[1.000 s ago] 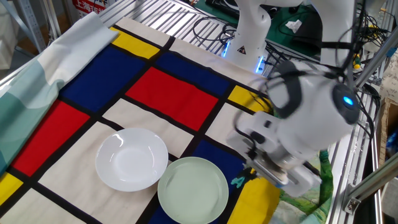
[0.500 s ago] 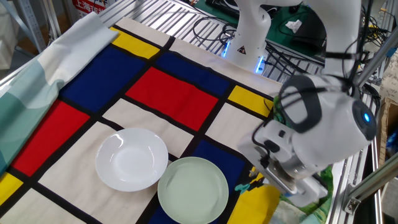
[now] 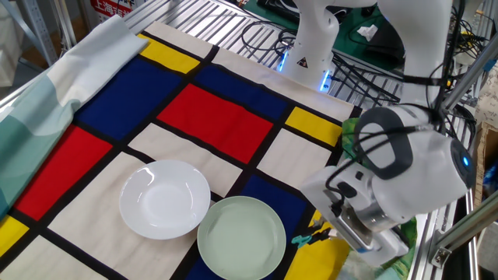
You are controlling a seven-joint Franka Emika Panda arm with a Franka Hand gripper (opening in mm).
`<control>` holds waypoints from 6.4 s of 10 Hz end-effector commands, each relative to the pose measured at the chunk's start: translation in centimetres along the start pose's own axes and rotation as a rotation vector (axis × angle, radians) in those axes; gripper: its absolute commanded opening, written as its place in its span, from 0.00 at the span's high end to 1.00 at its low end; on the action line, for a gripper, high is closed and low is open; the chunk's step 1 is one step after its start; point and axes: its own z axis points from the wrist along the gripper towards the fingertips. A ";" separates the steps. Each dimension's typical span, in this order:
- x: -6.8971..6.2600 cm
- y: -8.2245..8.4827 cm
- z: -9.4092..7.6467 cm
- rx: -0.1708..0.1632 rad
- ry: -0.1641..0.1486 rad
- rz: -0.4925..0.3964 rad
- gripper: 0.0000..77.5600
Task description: Use a clamp
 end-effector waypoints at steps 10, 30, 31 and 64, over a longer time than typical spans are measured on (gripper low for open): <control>-0.2 0.8 3.3 0.074 -0.094 -0.031 0.99; -0.1 1.0 5.7 0.142 -0.209 0.043 0.99; -0.1 1.0 5.7 0.144 -0.209 0.038 0.99; -0.6 -3.6 -1.2 -0.394 0.252 0.040 0.00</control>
